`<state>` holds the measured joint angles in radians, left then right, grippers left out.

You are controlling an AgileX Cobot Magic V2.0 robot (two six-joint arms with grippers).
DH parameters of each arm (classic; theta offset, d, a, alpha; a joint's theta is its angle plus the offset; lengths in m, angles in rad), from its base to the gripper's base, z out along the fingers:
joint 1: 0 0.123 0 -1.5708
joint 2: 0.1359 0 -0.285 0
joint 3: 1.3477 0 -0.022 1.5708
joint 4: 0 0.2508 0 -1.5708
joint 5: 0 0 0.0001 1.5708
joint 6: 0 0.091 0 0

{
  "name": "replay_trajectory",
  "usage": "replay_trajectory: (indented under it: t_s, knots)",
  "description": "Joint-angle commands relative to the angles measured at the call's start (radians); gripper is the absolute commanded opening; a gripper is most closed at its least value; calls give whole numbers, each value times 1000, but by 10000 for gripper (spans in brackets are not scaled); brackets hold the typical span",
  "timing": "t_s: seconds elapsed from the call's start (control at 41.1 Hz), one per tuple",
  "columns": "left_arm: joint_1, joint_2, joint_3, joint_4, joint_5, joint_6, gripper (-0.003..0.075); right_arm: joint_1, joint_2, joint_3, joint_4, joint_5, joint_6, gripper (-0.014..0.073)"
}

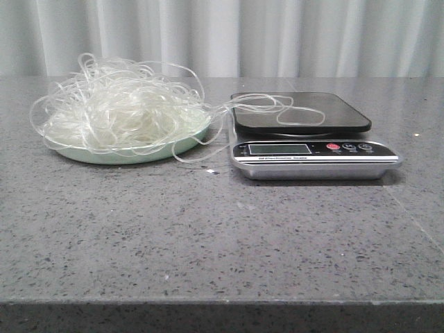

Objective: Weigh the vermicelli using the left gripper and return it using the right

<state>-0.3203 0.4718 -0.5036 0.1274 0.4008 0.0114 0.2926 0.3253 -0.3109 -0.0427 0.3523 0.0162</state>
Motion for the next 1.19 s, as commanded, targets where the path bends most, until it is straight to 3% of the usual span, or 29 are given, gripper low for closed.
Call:
replay_trajectory:
  t_s: [0.0,0.949,1.168]
  knots:
    - [1,5,-27,2,-78,-11,137,-5,4,-22,-17,-90,0,152]
    - [1,5,-27,-32,-89,-11,137,-5,4,-22,-17,-86,0,150]
    - [121,-18,-9,-79,-139,-11,137,-5,4,-22,-17,-86,0,150]
